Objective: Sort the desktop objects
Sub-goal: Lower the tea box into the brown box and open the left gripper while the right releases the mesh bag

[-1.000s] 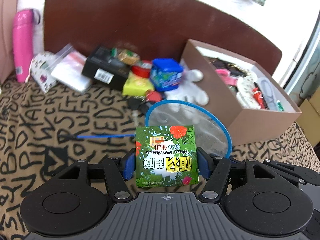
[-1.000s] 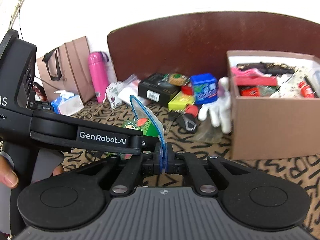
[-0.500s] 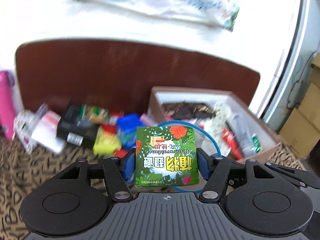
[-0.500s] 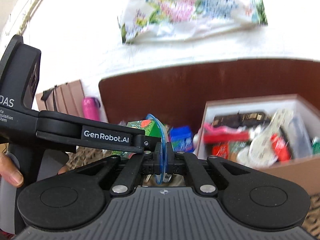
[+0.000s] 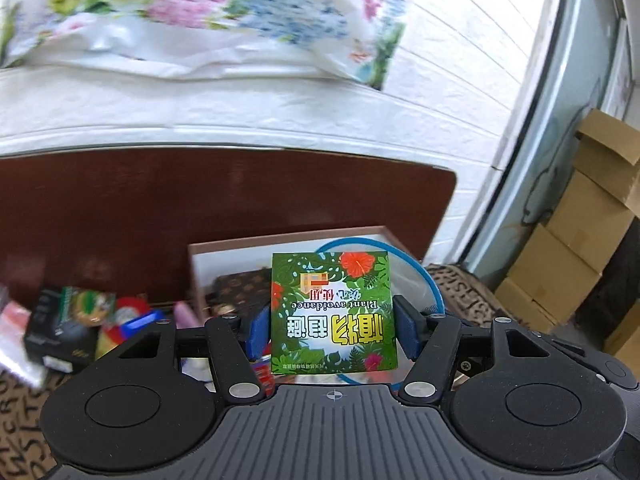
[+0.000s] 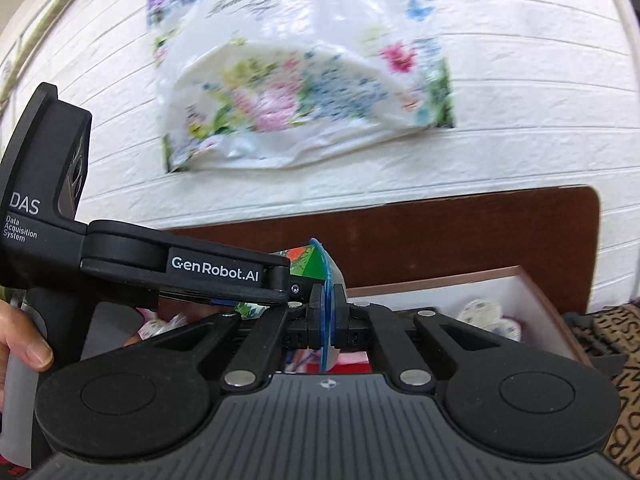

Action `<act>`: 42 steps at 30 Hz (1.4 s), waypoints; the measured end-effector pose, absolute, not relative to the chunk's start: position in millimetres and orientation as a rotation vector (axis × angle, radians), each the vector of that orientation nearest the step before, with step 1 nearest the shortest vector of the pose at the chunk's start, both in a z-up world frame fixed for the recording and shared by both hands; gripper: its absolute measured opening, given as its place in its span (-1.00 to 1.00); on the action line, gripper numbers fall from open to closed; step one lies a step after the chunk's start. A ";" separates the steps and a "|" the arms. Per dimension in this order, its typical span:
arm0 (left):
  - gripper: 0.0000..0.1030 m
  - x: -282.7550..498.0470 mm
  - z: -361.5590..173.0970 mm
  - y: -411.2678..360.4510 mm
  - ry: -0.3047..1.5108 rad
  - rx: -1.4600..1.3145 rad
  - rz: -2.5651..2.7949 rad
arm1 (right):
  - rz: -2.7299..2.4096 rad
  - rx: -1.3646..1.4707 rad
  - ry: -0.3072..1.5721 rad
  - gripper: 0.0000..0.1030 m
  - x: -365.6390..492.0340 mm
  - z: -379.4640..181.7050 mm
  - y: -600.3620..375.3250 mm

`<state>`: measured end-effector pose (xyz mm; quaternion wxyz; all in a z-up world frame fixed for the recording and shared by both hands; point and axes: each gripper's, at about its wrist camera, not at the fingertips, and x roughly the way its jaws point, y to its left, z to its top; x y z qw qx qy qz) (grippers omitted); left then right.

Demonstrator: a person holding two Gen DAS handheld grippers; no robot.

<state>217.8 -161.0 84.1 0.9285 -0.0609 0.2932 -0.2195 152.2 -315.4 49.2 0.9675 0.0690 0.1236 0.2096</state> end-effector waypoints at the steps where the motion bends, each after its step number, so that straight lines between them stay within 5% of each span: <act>1: 0.23 221.3 83.4 -167.7 0.605 -0.121 -0.458 | 0.414 0.143 0.252 -0.94 155.0 49.1 -319.4; 42: 0.25 288.1 -2.3 -265.8 0.830 -0.104 -0.553 | 0.113 0.341 0.495 -0.87 224.8 -48.7 -426.6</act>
